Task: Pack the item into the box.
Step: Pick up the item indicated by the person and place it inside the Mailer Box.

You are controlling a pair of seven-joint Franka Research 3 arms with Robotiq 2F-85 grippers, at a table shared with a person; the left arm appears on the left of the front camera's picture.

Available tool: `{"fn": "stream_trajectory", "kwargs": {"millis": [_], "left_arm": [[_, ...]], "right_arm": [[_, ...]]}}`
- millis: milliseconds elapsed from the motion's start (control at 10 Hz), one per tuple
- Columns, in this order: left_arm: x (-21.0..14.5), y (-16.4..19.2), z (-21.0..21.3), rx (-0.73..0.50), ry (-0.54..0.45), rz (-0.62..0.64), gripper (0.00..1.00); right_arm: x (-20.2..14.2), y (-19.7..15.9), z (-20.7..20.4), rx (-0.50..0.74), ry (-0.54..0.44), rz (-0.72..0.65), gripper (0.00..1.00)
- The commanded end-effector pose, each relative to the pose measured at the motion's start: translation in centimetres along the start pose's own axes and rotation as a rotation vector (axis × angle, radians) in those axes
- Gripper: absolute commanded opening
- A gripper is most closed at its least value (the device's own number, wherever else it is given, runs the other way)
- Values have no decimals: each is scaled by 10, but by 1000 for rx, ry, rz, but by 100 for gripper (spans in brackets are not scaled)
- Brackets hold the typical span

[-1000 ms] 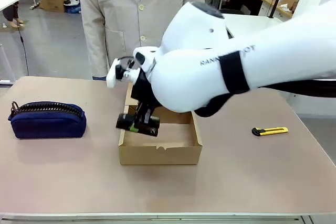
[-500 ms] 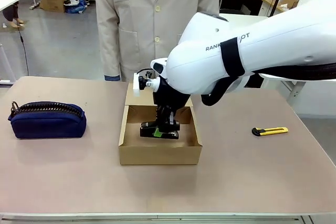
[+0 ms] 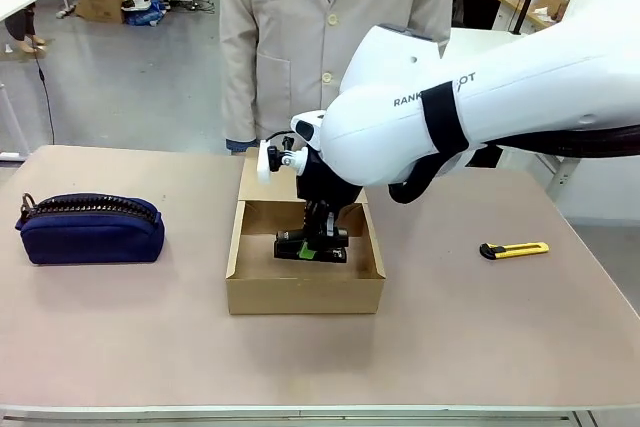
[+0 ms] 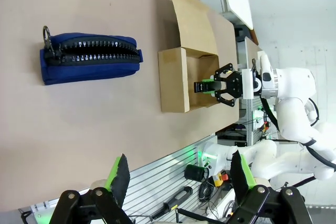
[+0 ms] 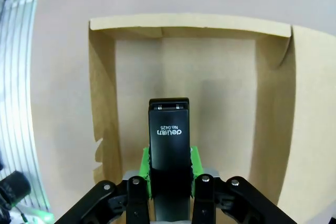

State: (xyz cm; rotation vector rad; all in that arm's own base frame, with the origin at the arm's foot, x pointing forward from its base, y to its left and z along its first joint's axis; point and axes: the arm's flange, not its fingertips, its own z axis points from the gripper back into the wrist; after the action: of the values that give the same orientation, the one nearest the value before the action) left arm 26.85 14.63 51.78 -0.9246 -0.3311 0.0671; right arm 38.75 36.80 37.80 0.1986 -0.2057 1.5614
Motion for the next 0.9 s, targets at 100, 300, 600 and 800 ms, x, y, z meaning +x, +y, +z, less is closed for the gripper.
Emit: {"fn": "stream_trajectory", "kwargs": {"millis": [100, 300, 600, 800], "left_arm": [[0, -1, -1, -20, -7, -17, 100], [0, -1, -1, -20, -7, -17, 100], [0, -1, -1, -20, -7, -17, 100], [0, -1, -1, -20, -7, -17, 100]], "right_arm": [[-7, -9, -29, -31, 43, -40, 32], [-7, -10, -37, -66, 31, -41, 32], [-9, -16, -36, -76, 38, -46, 32], [-9, -20, -41, -82, 47, -48, 32]]}}
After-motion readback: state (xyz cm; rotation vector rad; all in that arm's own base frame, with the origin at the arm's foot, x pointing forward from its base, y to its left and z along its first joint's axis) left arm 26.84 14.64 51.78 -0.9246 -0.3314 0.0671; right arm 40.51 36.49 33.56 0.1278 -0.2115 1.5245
